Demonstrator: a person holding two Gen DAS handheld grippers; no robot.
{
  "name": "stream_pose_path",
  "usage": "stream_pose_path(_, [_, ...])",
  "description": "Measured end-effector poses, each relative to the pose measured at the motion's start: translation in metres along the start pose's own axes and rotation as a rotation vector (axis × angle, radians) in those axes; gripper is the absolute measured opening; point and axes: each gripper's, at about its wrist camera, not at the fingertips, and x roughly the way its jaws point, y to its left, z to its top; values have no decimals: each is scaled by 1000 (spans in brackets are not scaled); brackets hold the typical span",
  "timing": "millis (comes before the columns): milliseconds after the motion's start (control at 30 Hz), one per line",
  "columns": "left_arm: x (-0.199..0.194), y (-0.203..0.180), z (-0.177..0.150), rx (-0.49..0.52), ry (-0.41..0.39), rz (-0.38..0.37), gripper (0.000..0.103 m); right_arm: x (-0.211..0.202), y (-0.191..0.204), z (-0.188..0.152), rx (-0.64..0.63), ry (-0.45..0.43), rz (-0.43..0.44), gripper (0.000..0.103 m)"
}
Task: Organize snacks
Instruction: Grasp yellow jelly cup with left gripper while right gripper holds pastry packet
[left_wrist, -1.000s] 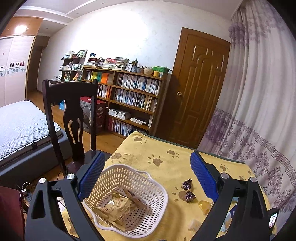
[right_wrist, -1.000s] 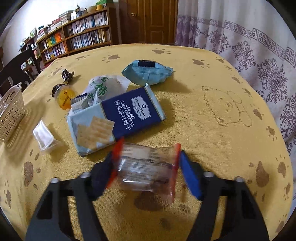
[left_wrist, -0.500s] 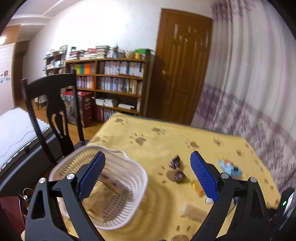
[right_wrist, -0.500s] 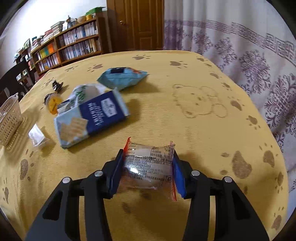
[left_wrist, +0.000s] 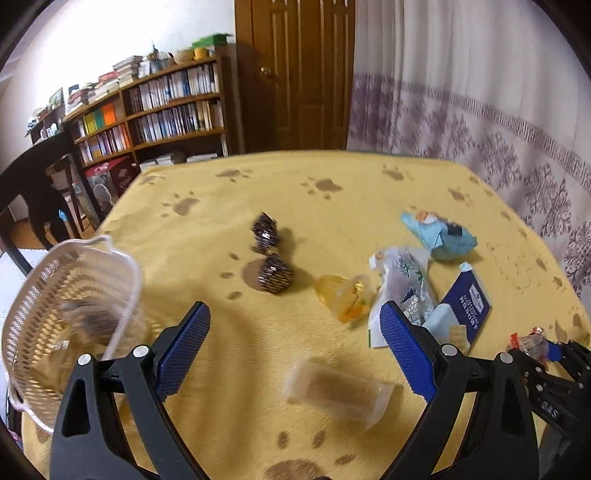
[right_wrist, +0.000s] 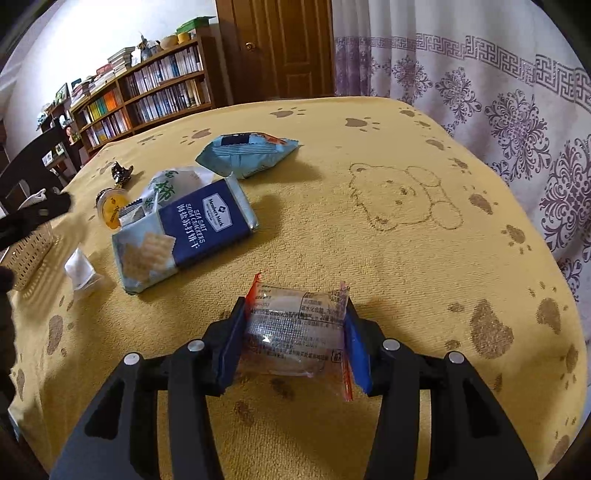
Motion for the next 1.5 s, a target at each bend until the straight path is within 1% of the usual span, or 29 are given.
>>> stream_pose_path(133, [24, -9, 8, -25, 54, 0, 94, -1, -1, -1, 10, -2, 10, 50])
stream_pose_path(333, [53, -29, 20, -8, 81, 33, 94, -2, -5, -2, 34, -8, 40, 50])
stream_pose_path(400, [61, -30, 21, -7, 95, 49, 94, -3, -6, -2, 40, -9, 48, 50])
stream_pose_path(500, [74, -25, 21, -30, 125, 67, 94, -3, -6, -2, 44, -11, 56, 50])
stream_pose_path(600, [79, -15, 15, -55, 145, 58, 94, -3, -7, -2, 49, -10, 62, 50])
stream_pose_path(667, [78, -10, 11, -61, 147, 52, 92, -3, -7, -2, 49, -11, 61, 50])
stream_pose_path(767, [73, -2, 5, -71, 144, 30, 87, -3, -7, -2, 49, -12, 60, 50])
stream_pose_path(833, [69, 3, 2, -78, 141, 21, 80, -3, -8, -2, 49, -12, 59, 50])
stream_pose_path(967, [65, 8, -1, -84, 137, 1, 72, -3, -8, -2, 49, -12, 60, 50])
stream_pose_path(1000, [65, 7, -2, -82, 136, -8, 67, -3, -8, -2, 49, -12, 60, 50])
stream_pose_path(1033, [64, 6, -3, -79, 135, -20, 60, -3, -8, -2, 49, -12, 60, 50])
stream_pose_path(1067, [64, 4, -4, -75, 138, -41, 56, -3, -8, -2, 49, -12, 60, 50])
stream_pose_path(1100, [65, 2, -4, -75, 144, -53, 49, -3, -8, -2, 49, -12, 60, 50])
stream_pose_path(1133, [66, 0, -5, -77, 153, -66, 47, -3, -8, -2, 49, -12, 61, 50])
stream_pose_path(1233, [65, -1, -8, -71, 137, -64, 46, -3, -8, -2, 50, -12, 61, 50])
stream_pose_path(1333, [63, 3, -10, -91, 126, -75, 45, -3, -8, -2, 50, -12, 60, 50])
stream_pose_path(1500, [53, 9, -13, -109, 102, -71, 45, -3, -8, -2, 52, -14, 58, 50])
